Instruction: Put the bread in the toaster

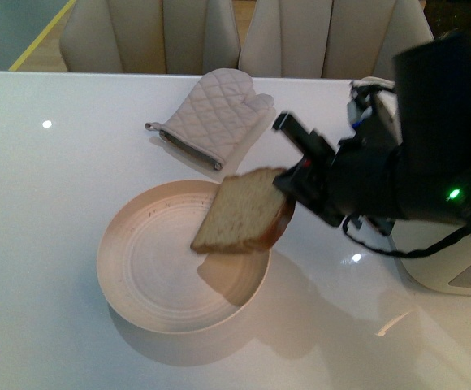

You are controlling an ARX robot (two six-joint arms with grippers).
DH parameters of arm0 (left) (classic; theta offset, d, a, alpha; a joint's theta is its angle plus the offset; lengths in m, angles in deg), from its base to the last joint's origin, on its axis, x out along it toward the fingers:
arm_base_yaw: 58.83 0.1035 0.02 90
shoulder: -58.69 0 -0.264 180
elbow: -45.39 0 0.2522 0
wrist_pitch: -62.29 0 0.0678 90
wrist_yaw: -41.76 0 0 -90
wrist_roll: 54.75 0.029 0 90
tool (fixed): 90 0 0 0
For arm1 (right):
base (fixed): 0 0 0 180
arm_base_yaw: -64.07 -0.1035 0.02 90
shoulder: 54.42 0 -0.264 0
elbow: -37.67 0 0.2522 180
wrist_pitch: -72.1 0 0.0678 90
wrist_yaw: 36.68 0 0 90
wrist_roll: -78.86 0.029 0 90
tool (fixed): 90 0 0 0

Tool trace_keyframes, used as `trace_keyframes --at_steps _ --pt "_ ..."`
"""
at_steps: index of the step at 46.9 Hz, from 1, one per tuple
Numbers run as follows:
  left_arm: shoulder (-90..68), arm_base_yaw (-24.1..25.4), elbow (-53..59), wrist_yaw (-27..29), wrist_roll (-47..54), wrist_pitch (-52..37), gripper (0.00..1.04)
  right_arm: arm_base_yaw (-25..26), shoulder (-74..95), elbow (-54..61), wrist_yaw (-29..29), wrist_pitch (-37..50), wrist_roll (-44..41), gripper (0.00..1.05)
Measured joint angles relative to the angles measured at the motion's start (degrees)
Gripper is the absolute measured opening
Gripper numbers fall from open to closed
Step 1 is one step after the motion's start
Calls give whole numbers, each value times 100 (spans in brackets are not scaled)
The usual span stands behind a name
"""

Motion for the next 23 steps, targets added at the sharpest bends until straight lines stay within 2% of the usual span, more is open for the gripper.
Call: trace_keyframes --at_steps 11,23 --pt "0 0 0 0 0 0 98 656 -1825 42 273 -800 -678 3" --pt "0 0 0 0 0 0 98 1294 -3421 -529 970 -2334 -2286 3"
